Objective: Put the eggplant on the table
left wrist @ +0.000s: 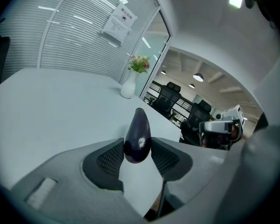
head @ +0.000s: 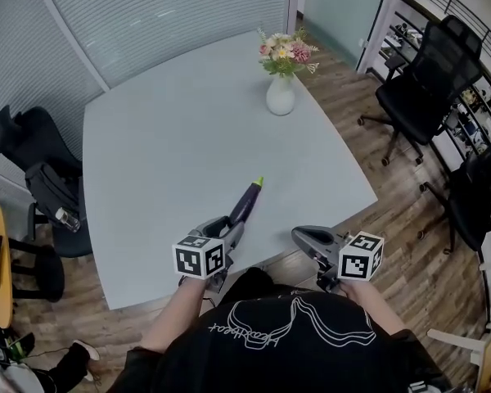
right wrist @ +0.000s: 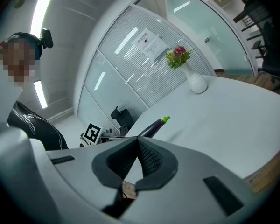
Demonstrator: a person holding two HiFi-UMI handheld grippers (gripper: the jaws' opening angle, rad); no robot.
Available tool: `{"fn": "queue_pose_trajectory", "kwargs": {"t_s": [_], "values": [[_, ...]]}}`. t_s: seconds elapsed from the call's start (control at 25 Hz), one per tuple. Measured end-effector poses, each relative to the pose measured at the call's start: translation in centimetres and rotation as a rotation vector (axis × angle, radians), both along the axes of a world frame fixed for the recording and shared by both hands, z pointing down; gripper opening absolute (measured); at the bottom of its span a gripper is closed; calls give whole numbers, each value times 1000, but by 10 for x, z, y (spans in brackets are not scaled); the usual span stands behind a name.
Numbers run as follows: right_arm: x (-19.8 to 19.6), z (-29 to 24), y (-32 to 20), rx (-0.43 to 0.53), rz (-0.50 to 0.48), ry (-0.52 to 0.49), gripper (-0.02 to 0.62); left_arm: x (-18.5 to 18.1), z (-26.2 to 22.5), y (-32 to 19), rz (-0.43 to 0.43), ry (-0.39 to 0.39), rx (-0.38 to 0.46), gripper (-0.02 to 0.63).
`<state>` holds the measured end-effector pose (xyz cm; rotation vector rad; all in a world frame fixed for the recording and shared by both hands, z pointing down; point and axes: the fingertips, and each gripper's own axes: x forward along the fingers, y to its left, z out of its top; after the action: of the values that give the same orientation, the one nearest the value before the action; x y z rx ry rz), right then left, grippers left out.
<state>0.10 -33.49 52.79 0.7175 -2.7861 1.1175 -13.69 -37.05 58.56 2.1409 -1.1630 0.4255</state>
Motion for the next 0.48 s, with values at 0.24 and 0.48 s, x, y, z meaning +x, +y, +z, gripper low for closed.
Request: {"fn": "queue_pose_trajectory", "kwargs": {"t_s": [0.24, 0.48], "values": [[4, 7, -7, -28, 13, -5, 9, 0, 29, -7, 3, -15, -55, 187], [9, 10, -14, -33, 34, 9, 9, 1, 53, -9, 23, -40, -92, 187]]}}
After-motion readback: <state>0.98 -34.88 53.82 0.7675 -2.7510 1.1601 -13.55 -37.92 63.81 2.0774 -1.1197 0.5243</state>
